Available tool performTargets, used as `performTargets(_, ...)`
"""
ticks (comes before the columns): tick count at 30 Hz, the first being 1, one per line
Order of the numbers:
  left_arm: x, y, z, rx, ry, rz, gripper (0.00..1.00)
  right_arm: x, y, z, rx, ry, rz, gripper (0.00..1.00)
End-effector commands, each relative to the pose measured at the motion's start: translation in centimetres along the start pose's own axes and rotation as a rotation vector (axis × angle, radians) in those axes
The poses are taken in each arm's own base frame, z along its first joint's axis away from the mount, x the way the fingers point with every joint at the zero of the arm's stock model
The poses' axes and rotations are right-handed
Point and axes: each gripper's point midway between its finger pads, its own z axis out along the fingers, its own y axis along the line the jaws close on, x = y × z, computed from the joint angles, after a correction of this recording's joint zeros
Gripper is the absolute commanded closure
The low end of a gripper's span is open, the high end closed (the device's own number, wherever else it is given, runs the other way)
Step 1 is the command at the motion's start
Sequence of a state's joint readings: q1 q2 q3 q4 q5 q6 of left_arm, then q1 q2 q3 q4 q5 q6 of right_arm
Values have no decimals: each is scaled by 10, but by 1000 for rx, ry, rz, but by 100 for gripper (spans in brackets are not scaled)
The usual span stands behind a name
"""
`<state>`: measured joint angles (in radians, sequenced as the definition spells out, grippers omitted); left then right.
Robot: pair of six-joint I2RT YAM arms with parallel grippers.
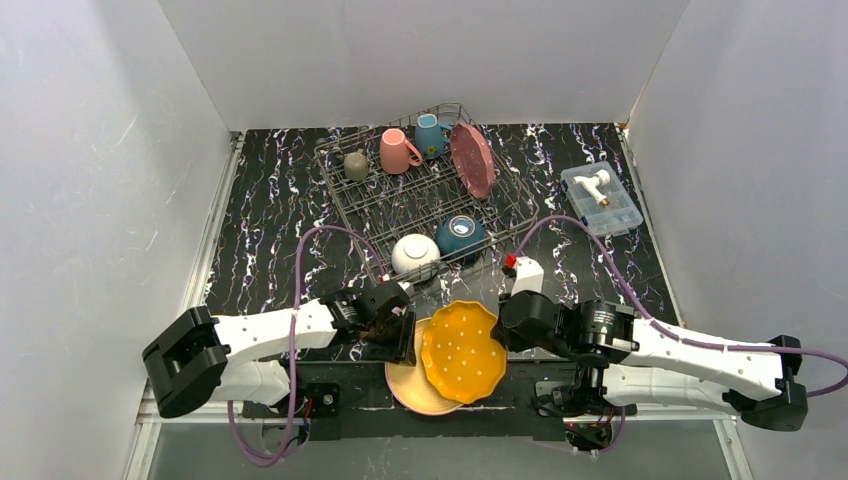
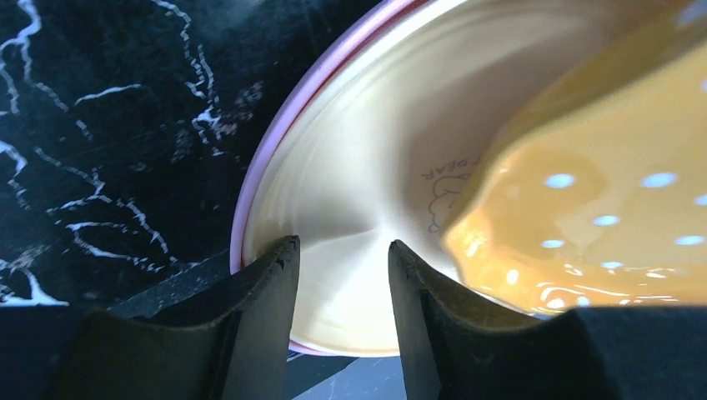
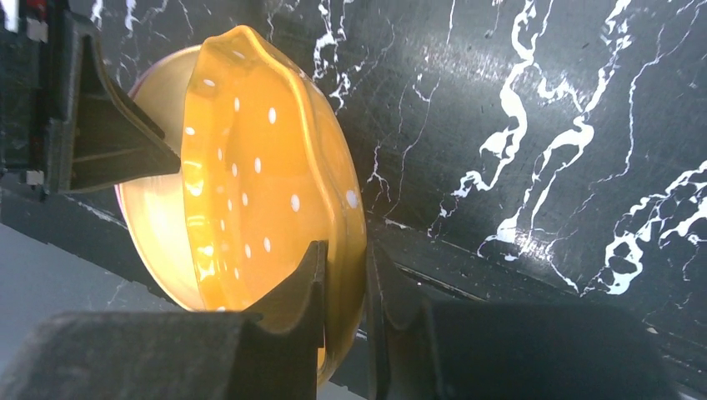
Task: Load the mixed dishes into the dish rack
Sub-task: Pick up the plate from the corner of the board.
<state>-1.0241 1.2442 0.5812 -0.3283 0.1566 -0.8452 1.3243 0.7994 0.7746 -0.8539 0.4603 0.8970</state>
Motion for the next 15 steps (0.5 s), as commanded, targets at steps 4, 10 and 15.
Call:
performTargets(4,8,33,-18,-145,-4,25,56,-65,37,-33,-124,-200,95,99)
performTargets(10,1,23,-33,-119,-36,40,55,-81,40,-38,-93,-231,60,99)
performTargets(15,-8,11,-48,-81,-74,63,52,-96,38,-44,-52,-267,29,99)
